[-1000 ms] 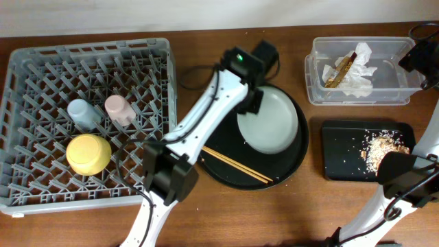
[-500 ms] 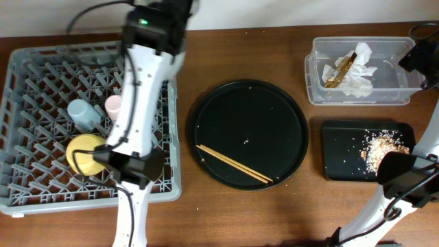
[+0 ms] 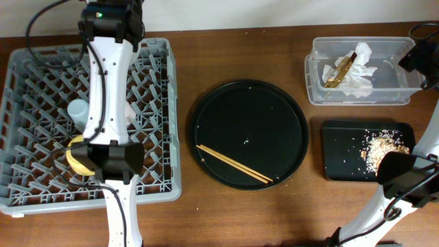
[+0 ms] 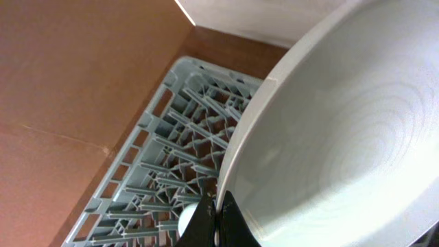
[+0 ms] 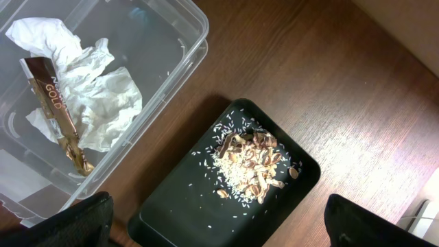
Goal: Sort waste into correct bins and load items into the dishwasher rack
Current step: 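Carry the plate into the rack and stand it upright at the back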
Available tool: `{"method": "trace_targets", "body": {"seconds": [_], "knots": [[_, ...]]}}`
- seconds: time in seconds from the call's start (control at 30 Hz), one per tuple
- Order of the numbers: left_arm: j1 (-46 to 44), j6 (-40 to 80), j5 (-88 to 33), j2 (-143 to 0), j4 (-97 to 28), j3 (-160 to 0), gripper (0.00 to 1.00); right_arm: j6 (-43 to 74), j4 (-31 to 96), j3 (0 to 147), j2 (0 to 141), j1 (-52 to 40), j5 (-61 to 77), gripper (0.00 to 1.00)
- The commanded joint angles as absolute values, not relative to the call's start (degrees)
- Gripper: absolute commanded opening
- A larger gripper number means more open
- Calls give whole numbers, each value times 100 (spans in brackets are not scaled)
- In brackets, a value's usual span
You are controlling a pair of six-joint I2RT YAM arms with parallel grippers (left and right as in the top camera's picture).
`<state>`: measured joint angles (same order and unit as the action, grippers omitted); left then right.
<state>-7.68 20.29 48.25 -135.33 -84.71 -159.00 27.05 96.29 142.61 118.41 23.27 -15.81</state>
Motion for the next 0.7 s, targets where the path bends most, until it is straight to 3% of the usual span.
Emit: {"method": "trace_targets", "body": {"seconds": [0.0, 0.5, 0.57, 0.67], "knots": [[-760, 1940, 4829, -13391, -8340, -15373, 0, 2751, 9647, 14261, 11861, 2327, -1653, 99], [-768, 1944, 4821, -13391, -8374, -14424, 3, 2751, 9649, 14261, 11861, 2327, -1653, 99], [-812, 1944, 4777, -13391, -8372, -14424, 42, 2751, 9647, 14261, 11861, 2327, -1653, 99], [-919, 1942, 4735, -13314, -8381, -14427, 53, 2751, 9647, 14261, 11861, 2327, -1653, 99]]}}
